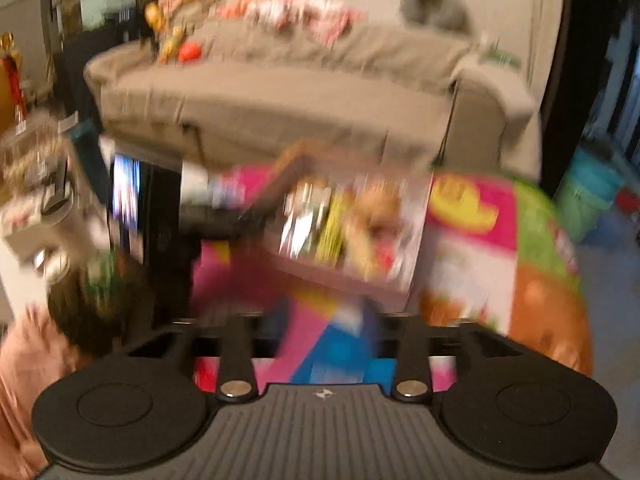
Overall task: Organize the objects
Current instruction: 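Grasp the wrapped biscuit packet with the right tool and lift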
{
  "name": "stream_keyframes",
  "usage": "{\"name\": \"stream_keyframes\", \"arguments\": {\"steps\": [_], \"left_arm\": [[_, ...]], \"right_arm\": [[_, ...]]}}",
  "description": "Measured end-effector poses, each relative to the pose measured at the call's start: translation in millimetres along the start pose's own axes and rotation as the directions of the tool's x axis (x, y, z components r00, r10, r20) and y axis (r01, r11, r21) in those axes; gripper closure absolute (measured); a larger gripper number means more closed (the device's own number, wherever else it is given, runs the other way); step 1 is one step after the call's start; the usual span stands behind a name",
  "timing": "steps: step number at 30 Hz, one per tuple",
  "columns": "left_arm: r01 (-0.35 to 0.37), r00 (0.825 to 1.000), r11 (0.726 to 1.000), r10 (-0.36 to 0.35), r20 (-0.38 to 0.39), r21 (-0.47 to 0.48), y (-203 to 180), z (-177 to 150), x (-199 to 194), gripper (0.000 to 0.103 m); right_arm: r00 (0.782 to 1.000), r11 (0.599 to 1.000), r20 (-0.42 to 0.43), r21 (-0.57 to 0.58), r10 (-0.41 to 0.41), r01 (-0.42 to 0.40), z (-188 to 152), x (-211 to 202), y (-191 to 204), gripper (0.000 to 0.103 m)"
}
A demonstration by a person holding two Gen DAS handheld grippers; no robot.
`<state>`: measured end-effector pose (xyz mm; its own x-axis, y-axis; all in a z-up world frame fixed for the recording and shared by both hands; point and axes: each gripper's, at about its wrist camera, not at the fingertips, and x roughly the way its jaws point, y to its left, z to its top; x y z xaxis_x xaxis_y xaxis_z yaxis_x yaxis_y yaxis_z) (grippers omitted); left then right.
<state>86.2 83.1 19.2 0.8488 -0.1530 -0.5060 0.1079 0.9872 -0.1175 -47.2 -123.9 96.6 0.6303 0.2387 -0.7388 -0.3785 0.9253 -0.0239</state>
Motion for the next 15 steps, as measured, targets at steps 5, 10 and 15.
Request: {"name": "stream_keyframes", "arguments": {"steps": [5,10,15], "left_arm": [[0.001,1.0,1.0,-0.001,0.0,0.0,-0.2,-0.2,0.3,0.085],[0.001,1.0,1.0,-0.001,0.0,0.0,-0.2,-0.2,0.2,0.085],[0.001,1.0,1.0,-0.001,0.0,0.0,-0.2,-0.1,0.2,0.085]], "right_arm": [[0.987,0.999,-0.162,0.046,-0.01,0.018,-42.0,46.5,-1.4,0.052],[0.97,0.995,-0.245,0.096,0.014,0.01,-57.2,71.9,-7.5,0.055],[0.975,0.999,-0.222,0.04,0.022,-0.014,-56.5,56.6,5.5,0.068]]}}
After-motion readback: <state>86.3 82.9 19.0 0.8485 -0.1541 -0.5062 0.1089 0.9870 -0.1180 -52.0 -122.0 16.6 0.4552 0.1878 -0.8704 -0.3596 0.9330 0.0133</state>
